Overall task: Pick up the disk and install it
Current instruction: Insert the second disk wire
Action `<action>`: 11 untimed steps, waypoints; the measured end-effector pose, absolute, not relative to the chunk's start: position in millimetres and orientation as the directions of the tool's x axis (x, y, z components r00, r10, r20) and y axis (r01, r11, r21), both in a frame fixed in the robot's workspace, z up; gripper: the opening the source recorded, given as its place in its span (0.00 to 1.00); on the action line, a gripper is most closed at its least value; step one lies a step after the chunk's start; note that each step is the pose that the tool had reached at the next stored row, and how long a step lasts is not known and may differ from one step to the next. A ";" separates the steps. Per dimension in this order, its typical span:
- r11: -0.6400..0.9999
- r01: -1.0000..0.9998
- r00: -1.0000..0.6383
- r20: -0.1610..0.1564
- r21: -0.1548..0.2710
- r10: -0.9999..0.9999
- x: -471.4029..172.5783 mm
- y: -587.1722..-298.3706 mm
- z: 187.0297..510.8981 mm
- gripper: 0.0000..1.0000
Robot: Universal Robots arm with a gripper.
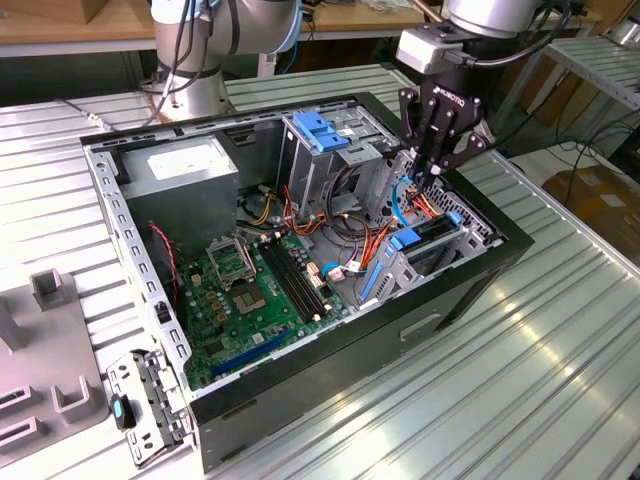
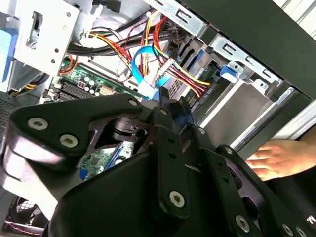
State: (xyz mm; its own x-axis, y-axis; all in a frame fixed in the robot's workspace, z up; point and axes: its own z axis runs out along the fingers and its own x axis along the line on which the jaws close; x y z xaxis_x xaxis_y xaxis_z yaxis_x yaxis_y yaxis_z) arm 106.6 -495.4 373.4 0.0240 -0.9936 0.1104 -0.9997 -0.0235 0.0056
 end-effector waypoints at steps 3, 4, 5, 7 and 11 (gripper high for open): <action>-0.023 -1.000 0.024 0.125 0.006 -0.992 106.5 -495.5 372.6 0.16; -0.023 -1.000 0.024 0.128 0.006 -0.991 106.5 -495.5 372.2 0.16; -0.023 -1.000 0.024 0.130 0.006 -0.991 106.6 -495.5 371.9 0.16; -0.023 -1.000 0.024 0.134 0.006 -0.991 106.5 -495.4 371.2 0.16; -0.023 -1.000 0.024 0.135 0.003 -0.991 106.5 -495.5 369.2 0.16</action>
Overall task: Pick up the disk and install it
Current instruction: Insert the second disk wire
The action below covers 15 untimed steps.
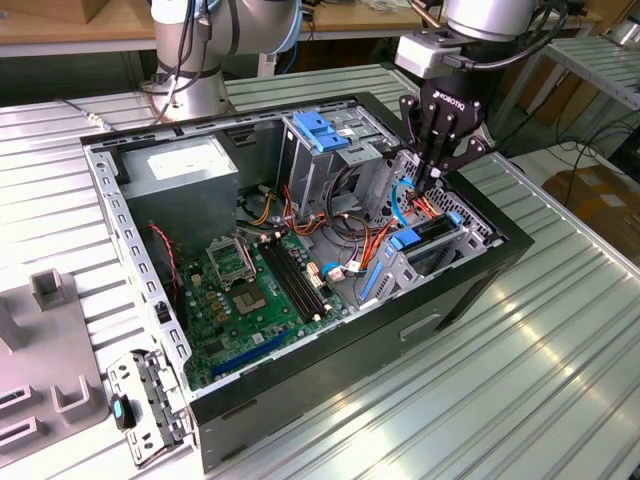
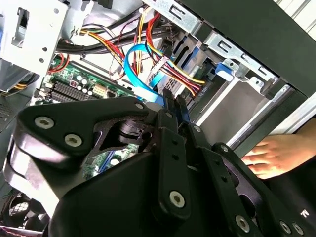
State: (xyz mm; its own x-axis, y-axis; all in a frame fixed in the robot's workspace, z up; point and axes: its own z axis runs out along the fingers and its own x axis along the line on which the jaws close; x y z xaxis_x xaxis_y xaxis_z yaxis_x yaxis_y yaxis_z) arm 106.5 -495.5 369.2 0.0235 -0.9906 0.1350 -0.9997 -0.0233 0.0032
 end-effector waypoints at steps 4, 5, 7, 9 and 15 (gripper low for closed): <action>-0.023 -1.000 0.023 0.135 0.002 -0.991 106.5 -497.4 366.6 0.16; -0.023 -1.000 0.023 0.129 0.002 -0.991 106.5 -500.4 366.4 0.16; -0.023 -1.000 0.023 0.112 0.002 -0.993 106.5 -506.3 366.3 0.16; -0.023 -1.000 0.023 0.097 0.001 -0.995 106.5 -512.0 365.9 0.16; -0.023 -1.000 0.023 0.072 0.001 -0.997 106.1 -526.7 364.2 0.16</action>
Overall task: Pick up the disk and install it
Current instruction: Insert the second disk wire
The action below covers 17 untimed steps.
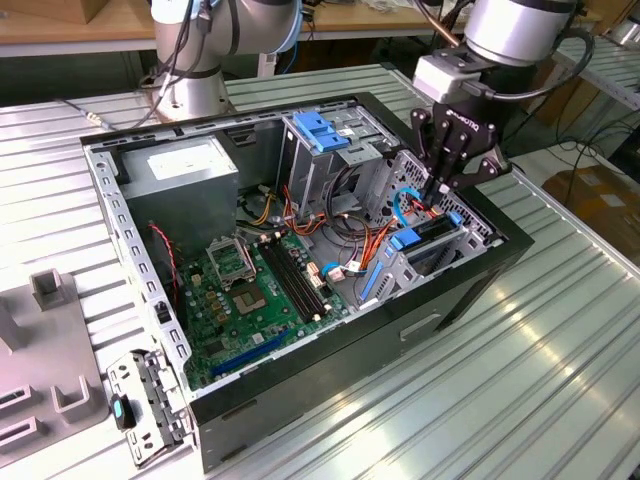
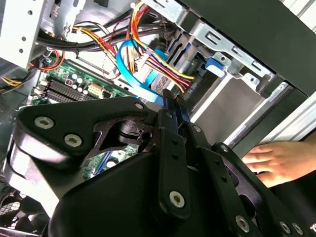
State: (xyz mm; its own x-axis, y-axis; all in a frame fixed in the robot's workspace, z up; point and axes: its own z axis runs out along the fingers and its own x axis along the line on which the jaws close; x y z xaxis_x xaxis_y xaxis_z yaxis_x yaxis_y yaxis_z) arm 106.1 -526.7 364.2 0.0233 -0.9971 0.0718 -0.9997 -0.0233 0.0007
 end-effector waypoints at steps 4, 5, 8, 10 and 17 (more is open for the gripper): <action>-0.023 -1.000 0.023 0.062 0.000 -0.998 105.8 -535.1 362.3 0.16; -0.024 -1.000 0.023 0.061 -0.001 -0.998 105.7 -536.1 361.9 0.16; -0.023 -1.000 0.023 0.058 -0.002 -0.998 104.5 -539.4 360.2 0.16; -0.023 -1.000 0.023 0.058 -0.002 -0.998 103.8 -540.8 359.5 0.16; -0.023 -1.000 0.023 0.057 -0.003 -0.998 103.6 -541.5 358.9 0.16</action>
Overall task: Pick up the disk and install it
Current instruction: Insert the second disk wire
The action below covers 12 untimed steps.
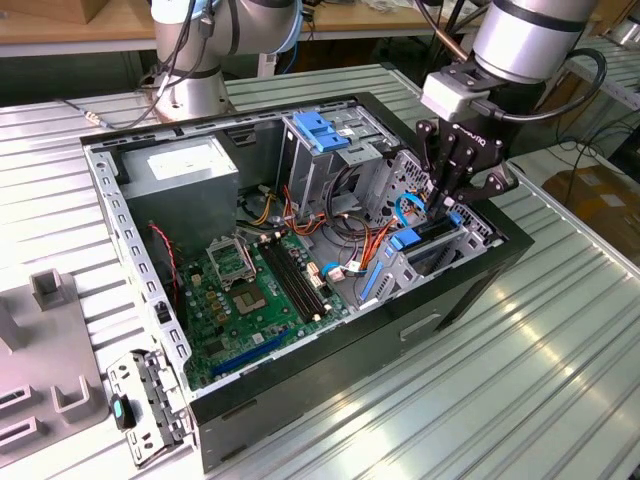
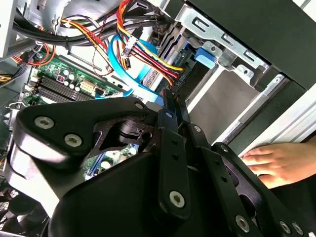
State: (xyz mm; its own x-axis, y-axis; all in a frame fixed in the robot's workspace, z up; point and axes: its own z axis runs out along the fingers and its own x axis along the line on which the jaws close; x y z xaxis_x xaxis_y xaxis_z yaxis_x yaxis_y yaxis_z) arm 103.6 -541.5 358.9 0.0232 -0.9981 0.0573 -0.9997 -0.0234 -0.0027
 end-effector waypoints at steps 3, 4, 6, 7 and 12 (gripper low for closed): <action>-0.023 -1.000 0.023 0.055 -0.003 -0.998 103.4 -542.2 358.6 0.16; -0.023 -1.000 0.023 0.054 -0.003 -0.998 103.1 -542.7 358.6 0.16; -0.012 -1.000 0.012 0.054 -0.003 -0.998 103.0 -542.9 358.4 0.16; -0.004 -1.000 0.004 0.053 -0.003 -0.999 103.0 -542.9 358.0 0.16; 0.021 -1.000 -0.021 0.050 -0.003 -0.999 103.0 -543.0 356.4 0.16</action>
